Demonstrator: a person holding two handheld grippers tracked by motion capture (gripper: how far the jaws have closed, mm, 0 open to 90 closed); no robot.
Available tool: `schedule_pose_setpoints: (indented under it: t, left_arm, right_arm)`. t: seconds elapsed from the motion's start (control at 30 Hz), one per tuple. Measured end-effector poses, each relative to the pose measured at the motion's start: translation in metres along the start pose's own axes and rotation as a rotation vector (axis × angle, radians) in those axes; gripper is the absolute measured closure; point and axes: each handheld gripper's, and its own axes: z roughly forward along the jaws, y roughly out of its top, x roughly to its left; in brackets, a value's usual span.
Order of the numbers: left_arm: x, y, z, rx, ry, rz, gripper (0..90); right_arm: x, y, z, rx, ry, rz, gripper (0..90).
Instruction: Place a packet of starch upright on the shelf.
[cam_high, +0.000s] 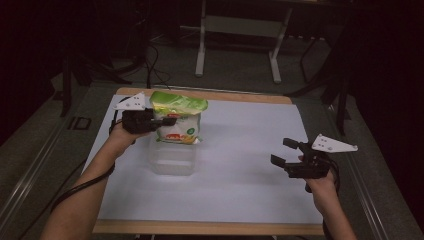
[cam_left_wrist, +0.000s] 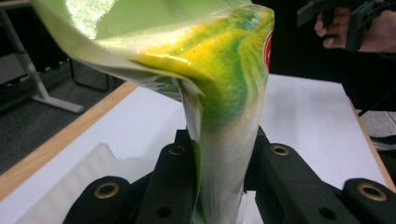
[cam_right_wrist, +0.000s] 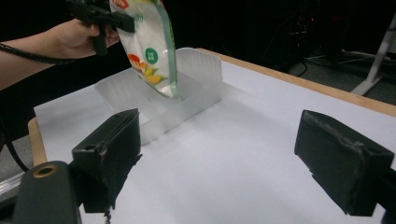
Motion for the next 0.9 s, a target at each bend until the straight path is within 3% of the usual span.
schedule_pose_setpoints:
  t: [0.13,0.2,0.4,0.9]
  left_arm:
    - [0.001,-0.009,0.005,0.046,0.006,0.002,80.4]
    - [0.001,-0.013,0.004,0.036,0.014,-0.011,80.4]
    - [0.004,-0.018,0.001,0.031,0.016,-0.001,80.4]
    - [0.011,-0.036,0.000,0.037,0.047,-0.046,80.6]
  right_arm:
    - [0.001,0.000,0.001,0.016,-0.004,-0.017,14.4]
    - [0.002,0.000,0.002,0.017,0.004,-0.018,14.4]
    - [0.001,0.000,0.004,0.012,0.012,-0.016,14.4]
    - [0.001,-0.007,0.007,0.016,0.039,-0.002,14.4]
